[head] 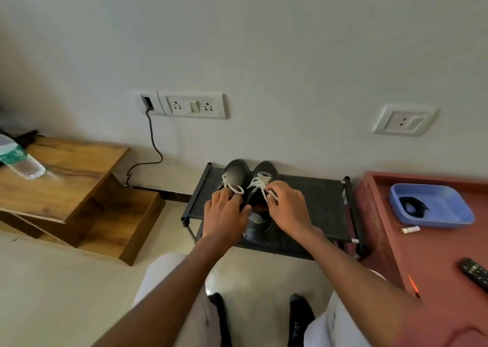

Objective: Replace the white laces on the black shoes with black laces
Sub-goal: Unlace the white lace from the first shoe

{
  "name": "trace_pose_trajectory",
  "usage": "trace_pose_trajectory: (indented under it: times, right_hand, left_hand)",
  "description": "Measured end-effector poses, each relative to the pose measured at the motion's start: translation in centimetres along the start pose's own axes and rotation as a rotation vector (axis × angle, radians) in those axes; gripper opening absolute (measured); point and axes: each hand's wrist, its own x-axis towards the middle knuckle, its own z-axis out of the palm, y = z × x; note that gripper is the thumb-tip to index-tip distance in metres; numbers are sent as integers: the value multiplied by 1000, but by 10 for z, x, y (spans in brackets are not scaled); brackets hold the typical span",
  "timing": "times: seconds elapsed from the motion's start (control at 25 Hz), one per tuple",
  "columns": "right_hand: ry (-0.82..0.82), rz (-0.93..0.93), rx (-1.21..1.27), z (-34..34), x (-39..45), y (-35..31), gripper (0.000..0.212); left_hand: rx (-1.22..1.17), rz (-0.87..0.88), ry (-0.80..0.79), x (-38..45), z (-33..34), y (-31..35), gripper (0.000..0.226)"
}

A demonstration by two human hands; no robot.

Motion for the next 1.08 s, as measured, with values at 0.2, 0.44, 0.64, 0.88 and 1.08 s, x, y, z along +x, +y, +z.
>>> trace_pose_trajectory:
  times: [0.2,0.44,0.64,0.88,1.08]
  right_hand:
    - [-140,74,-9,-18,-5,4,30]
    - [-358,-33,-87,-12,54,-28,38]
    - [-663,-231,-195,40,115,-60,44]
    - [-865,-504,-387,93,154,-44,52]
    - [-776,-604,-351,103,165,-53,36]
  left_hand:
    - [74,145,-107,-4,9,6,53]
    - [-104,62,-339,1,26,-6,62]
    - [-180,42,-369,6,40,2,49]
    - [-229,32,-303,14,53,3,41]
    - [-117,-8,-281,17,56,5,49]
